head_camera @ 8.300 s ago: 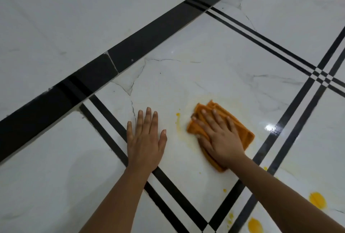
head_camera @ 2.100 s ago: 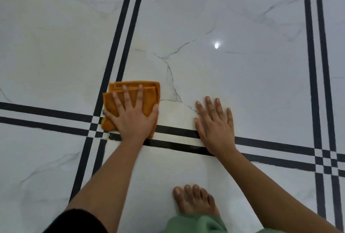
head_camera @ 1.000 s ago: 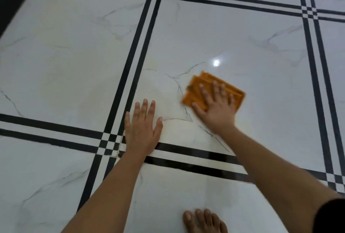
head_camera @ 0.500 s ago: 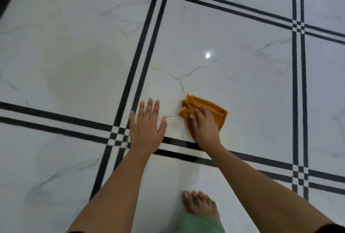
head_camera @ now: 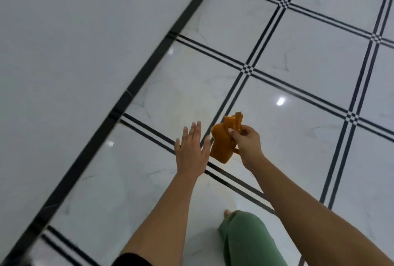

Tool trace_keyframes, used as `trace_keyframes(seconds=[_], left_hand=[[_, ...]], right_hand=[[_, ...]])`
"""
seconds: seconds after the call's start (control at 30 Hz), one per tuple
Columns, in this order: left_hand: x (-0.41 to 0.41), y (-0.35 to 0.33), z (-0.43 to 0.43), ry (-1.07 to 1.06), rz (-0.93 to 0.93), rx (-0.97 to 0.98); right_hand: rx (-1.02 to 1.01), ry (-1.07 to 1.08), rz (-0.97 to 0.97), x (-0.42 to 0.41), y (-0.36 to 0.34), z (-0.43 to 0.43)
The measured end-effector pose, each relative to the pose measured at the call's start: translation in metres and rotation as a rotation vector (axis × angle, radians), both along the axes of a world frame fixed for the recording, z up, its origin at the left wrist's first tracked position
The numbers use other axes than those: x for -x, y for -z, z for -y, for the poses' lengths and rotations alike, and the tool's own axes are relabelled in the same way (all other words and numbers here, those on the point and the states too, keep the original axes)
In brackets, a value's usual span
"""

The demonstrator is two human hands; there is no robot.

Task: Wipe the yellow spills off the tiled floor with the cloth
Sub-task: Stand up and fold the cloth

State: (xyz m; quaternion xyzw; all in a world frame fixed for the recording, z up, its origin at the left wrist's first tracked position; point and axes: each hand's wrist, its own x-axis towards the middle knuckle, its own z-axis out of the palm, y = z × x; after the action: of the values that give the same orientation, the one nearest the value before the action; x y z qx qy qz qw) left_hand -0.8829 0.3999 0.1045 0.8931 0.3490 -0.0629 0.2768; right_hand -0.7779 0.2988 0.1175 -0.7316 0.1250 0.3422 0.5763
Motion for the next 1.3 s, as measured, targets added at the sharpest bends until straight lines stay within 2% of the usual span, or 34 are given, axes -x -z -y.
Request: trace_keyframes(seconds=[0.17, 0.33, 0.5, 0.6, 0.8, 1.0, 1.17, 1.3], left_hand=[[-0.021, -0.145, 0.018, -0.059, 0.107, 0.103], [-0.052, -0.275, 0.04, -0.175, 0.134, 0.242], [-0.099, -0.373, 0.057, -0.169, 0.274, 0.462], [-0.131, -0.41, 0.061, -0.13, 0.362, 0.52], [-0.208, -0.433, 0.063, -0.123, 0.409, 0.514], [-0.31, -0.431, 0.054, -0.154, 0.48, 0.528], [-0.389, -0.434, 0.039, -0.246, 0.496, 0.529], [-0.431, -0.441, 0.026, -0.295, 0.526, 0.496]], right_hand=[[-0.125, -0.128, -0.038, -0.018, -0.144, 0.005], [-0.197, -0.245, -0.041, -0.054, -0.283, 0.032], [-0.212, -0.315, 0.007, -0.1, -0.374, 0.052], [-0.238, -0.318, 0.05, -0.125, -0.407, 0.058], [-0.263, -0.343, 0.114, -0.192, -0.43, 0.075], [-0.151, -0.322, 0.208, -0.292, -0.44, 0.069], [0.106, -0.456, 0.424, -0.384, -0.452, 0.054], [0.404, -0.64, 0.679, -0.445, -0.455, 0.035]])
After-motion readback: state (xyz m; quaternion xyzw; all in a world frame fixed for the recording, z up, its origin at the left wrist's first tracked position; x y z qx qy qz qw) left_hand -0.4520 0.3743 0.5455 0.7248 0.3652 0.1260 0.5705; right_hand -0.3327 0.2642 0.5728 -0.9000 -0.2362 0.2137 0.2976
